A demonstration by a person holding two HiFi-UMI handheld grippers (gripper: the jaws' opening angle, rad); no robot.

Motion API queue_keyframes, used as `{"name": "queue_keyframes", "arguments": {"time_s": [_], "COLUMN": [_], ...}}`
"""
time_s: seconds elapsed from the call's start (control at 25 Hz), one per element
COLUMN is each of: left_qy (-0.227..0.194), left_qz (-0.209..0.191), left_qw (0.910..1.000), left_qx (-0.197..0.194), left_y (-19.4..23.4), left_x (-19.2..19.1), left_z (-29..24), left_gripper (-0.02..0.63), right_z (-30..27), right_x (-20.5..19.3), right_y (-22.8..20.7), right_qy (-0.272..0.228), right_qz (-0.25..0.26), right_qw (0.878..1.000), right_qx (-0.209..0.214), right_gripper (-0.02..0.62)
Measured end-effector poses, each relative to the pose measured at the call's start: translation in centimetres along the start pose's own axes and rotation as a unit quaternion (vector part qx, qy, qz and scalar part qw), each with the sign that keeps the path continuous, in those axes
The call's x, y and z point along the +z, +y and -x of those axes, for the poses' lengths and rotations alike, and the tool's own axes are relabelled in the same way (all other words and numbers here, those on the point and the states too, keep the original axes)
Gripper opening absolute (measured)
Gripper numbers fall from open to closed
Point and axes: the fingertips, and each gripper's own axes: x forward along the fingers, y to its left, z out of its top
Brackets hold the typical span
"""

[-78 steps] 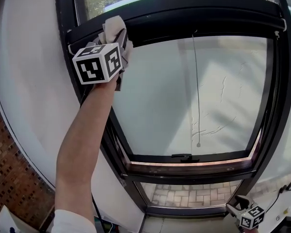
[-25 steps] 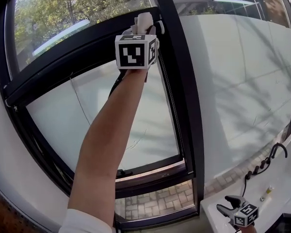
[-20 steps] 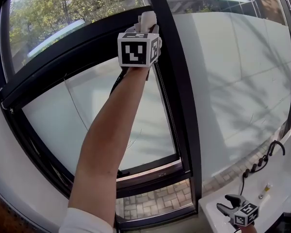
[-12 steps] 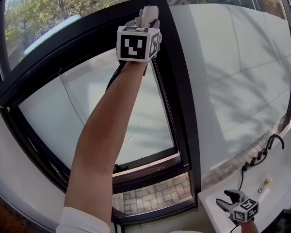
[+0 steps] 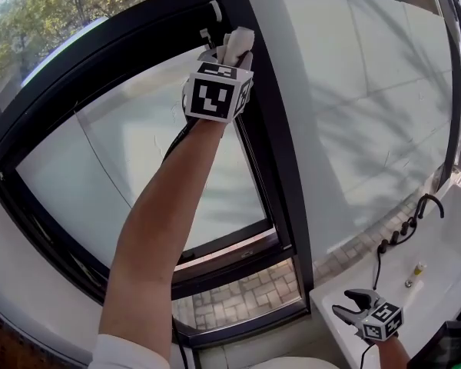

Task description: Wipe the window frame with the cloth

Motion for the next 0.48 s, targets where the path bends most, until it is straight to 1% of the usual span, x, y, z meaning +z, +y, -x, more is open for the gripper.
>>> {"name": "queue_keyframes", "arguments": {"time_s": [0.12,0.36,0.48], "left_qy": [0.003,0.014,0.014], "left_qz": [-0.001,0.012,0.012], "left_qw": [0.9999,0.9991,0.9991], "left_qx": [-0.011,-0.037,-0.038], "left_y": [-1.6,-5.0,-6.2], "left_x": [-1.4,-4.8,-6.4], "left_z": [0.2,1.1,1.4], "left_gripper": [0.098,0.098,0.098], "right_z": [0.0,-0.5,-0.6], "right_x": [0.0,-0.3,-0.1], "right_y": [0.2,0.8,1.0], "right_qy": [-0.001,0.006,0.006], "right_qz": [0.0,0.006,0.007], "right_qw": [1.0,1.0,1.0], "right_qx": [0.0,0.01,0.011], "right_gripper": [0.229,0.227,0.227]}}
